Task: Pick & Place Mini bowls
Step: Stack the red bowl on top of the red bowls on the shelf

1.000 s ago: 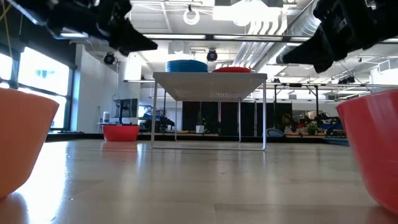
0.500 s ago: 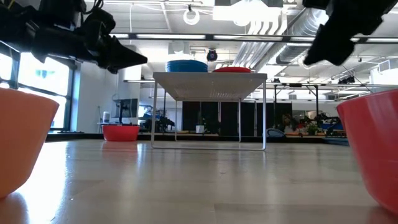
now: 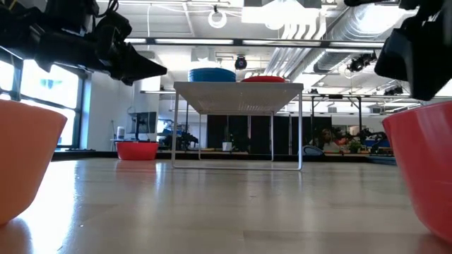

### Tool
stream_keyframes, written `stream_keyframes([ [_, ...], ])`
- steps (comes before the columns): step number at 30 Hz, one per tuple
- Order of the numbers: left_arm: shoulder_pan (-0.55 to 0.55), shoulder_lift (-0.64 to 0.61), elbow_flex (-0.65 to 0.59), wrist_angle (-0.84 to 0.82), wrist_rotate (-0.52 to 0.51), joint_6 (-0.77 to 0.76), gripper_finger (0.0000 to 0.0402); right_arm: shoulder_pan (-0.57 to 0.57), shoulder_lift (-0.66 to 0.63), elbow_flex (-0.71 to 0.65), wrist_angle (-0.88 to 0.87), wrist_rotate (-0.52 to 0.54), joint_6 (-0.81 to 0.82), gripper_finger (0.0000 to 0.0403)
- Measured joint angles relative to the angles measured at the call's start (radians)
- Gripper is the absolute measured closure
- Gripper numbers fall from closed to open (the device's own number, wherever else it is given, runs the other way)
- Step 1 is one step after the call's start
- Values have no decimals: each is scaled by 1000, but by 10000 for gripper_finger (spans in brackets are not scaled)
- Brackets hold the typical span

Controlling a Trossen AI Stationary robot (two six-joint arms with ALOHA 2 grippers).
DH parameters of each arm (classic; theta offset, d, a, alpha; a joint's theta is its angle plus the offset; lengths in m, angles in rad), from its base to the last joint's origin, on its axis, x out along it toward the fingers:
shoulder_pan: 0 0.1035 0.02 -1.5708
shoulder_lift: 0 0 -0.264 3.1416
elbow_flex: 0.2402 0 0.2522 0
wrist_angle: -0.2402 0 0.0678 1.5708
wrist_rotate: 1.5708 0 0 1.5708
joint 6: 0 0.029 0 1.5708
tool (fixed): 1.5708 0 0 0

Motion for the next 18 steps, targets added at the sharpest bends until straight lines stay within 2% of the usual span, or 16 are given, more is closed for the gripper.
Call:
stream_keyframes([
  [5,0,1,0,-1,0,0,399,-4,103,61,-42,-37,16,217],
  [10,0,1,0,1,0,0,399,-13,153,68,-28,-51,17,250],
  [13,0,1,0,-1,0,0,399,-19,163,67,-46,-75,14,289],
  [18,0,1,0,-4,0,0,399,-24,162,65,-53,-102,-12,387],
])
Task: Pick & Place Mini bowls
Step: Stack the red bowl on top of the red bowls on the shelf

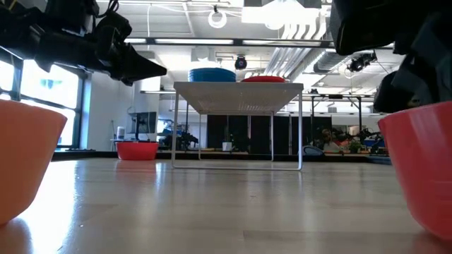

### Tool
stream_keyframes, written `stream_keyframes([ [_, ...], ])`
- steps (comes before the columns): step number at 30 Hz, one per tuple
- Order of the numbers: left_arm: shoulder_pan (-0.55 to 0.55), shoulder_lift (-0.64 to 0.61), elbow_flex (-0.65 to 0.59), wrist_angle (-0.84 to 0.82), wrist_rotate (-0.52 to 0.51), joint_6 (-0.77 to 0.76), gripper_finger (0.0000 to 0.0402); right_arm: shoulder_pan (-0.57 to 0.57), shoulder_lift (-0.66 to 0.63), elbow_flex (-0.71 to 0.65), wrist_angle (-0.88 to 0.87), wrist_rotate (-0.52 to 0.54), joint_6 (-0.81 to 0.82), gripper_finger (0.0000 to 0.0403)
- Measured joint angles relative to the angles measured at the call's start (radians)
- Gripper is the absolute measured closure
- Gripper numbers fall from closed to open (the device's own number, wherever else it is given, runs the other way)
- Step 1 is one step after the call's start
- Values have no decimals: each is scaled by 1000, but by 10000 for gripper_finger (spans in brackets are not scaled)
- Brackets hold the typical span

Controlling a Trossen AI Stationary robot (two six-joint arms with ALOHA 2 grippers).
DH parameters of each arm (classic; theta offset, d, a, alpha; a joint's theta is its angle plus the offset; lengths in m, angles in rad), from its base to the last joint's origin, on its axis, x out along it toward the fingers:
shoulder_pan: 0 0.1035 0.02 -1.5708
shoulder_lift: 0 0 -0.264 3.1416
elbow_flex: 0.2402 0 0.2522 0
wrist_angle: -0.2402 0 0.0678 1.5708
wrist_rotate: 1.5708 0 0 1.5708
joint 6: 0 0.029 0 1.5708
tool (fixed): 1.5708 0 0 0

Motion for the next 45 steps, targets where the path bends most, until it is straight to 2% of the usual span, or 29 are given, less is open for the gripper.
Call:
stream_keyframes([
  [6,0,0,0,-19,0,0,399,-13,-37,0,-81,3,-12,385],
  [9,0,0,0,-39,0,0,399,-29,-94,0,-247,22,-18,399],
  [13,0,0,0,-47,0,0,399,-67,-196,-1,-492,75,-42,396],
  [16,0,0,0,-48,0,0,399,-123,-293,-33,-593,139,-84,400],
  [21,0,0,0,-47,0,0,399,-299,-490,-200,-584,179,-163,400],
  [26,0,0,0,-47,1,0,399,-546,-660,-396,-496,189,-256,401],
  [30,0,0,0,-49,1,0,399,-718,-761,-503,-451,192,-310,402],
  [38,0,0,0,-53,1,0,399,-986,-883,-610,-424,244,-312,401],
  [45,0,0,0,-54,1,0,399,-1090,-892,-664,-329,219,-305,394],
])
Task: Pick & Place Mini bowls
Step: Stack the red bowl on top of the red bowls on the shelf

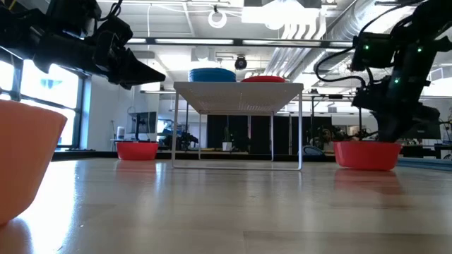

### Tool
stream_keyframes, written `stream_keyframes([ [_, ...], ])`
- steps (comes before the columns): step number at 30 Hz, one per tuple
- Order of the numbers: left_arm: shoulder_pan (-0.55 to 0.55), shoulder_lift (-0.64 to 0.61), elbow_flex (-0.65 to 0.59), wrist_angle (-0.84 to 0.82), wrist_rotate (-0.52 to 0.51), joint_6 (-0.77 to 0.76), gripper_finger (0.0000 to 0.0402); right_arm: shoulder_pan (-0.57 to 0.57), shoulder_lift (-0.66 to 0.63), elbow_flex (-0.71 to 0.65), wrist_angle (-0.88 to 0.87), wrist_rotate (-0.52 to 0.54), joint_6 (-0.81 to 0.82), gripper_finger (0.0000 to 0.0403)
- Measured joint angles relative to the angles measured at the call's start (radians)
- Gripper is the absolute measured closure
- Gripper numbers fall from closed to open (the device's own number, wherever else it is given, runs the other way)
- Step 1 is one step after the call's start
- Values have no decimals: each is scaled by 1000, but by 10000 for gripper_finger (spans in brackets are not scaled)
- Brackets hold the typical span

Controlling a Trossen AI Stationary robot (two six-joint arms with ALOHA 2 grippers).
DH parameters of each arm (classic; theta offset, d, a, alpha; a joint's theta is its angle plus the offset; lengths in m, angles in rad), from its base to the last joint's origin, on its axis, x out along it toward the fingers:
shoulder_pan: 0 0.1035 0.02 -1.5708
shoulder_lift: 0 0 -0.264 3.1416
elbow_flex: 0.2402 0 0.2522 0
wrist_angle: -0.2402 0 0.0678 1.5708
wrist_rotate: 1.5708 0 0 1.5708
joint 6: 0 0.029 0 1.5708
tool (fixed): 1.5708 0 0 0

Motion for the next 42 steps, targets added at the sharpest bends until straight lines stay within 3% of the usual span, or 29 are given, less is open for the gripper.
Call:
stream_keyframes([
  [4,0,0,0,6,-3,-15,399,-4,0,17,2,31,-6,363],
  [10,1,-1,14,40,-131,-328,399,-2,0,109,-75,82,-7,291],
  [16,0,0,14,29,-130,-341,399,33,0,228,-195,105,-49,246],
  [23,0,10,13,0,-130,-341,399,151,0,293,-223,111,-108,238],
  [34,0,11,13,-53,-130,-340,399,513,16,284,-226,196,-145,238],
  [42,0,11,13,-71,-130,-340,399,590,166,284,-158,207,-172,238],
])
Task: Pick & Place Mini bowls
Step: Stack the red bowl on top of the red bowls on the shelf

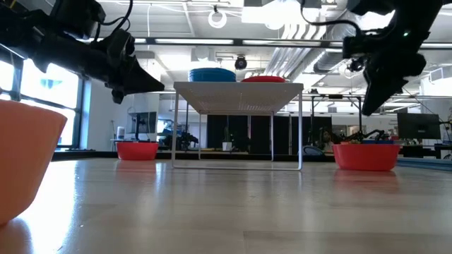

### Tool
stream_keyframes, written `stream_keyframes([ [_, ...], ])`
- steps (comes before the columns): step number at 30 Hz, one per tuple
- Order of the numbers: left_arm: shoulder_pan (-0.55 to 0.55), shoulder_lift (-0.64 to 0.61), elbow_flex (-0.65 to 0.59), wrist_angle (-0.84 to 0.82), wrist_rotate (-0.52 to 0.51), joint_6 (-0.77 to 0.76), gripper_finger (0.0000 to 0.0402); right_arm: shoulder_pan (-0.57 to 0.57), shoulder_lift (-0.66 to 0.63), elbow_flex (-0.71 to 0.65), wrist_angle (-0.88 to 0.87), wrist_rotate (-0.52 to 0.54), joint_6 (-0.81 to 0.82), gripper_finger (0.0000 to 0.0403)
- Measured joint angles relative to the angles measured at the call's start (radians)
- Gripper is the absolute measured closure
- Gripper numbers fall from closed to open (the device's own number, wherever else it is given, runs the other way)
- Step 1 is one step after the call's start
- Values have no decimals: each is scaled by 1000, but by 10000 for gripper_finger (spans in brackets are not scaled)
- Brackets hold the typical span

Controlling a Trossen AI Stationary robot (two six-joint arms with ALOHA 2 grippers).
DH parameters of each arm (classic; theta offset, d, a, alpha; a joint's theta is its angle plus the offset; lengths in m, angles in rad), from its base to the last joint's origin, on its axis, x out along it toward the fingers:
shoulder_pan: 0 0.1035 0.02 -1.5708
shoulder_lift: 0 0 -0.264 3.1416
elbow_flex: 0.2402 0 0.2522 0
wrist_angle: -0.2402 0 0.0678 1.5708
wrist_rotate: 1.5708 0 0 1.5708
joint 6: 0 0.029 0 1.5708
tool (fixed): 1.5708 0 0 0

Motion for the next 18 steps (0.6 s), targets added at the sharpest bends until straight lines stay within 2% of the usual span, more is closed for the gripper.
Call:
stream_keyframes([
  [5,0,0,0,0,0,0,399,-1,118,0,109,-18,-44,226],
  [11,0,0,0,0,0,0,399,-12,214,0,124,-25,-39,193],
  [18,0,0,0,0,0,0,399,-73,299,0,135,-25,-37,194],
])
